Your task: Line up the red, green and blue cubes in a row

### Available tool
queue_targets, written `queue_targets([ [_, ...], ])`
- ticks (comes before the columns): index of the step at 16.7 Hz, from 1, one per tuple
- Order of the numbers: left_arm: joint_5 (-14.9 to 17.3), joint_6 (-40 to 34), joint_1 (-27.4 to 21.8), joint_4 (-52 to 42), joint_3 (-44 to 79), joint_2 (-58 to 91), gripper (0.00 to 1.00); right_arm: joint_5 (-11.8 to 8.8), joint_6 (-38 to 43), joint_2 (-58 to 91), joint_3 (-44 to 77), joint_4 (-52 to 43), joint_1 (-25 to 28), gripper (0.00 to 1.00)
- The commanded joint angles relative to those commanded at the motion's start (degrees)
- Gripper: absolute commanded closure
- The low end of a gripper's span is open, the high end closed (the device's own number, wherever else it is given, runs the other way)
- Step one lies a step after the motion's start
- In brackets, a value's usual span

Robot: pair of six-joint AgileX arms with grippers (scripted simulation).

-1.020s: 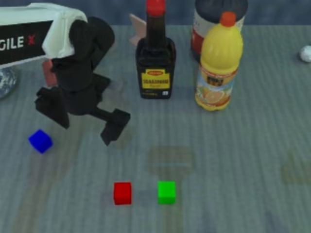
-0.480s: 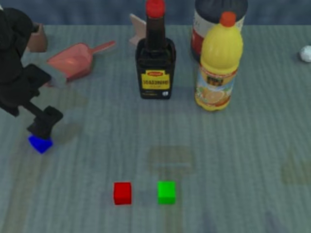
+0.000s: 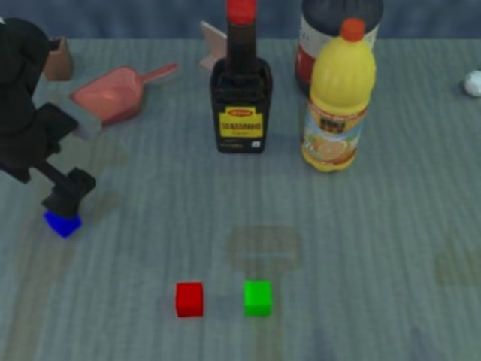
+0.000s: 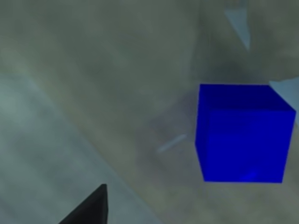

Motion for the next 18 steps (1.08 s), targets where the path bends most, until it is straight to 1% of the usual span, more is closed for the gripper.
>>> queue_targets([
  [7,0.06,0.29,0.19,14.90,-7.16,7.41,0.00,0.00,0.00,0.00,0.00,0.00,0.00,0.00],
  [12,0.07,0.32,0.21,15.85,-7.69,8.01,0.00,0.00,0.00,0.00,0.00,0.00,0.00,0.00],
  [18,0.07,0.32,0.21,15.85,-7.69,8.01,0.45,0.00,0.00,0.00,0.00,0.00,0.00,0.00],
])
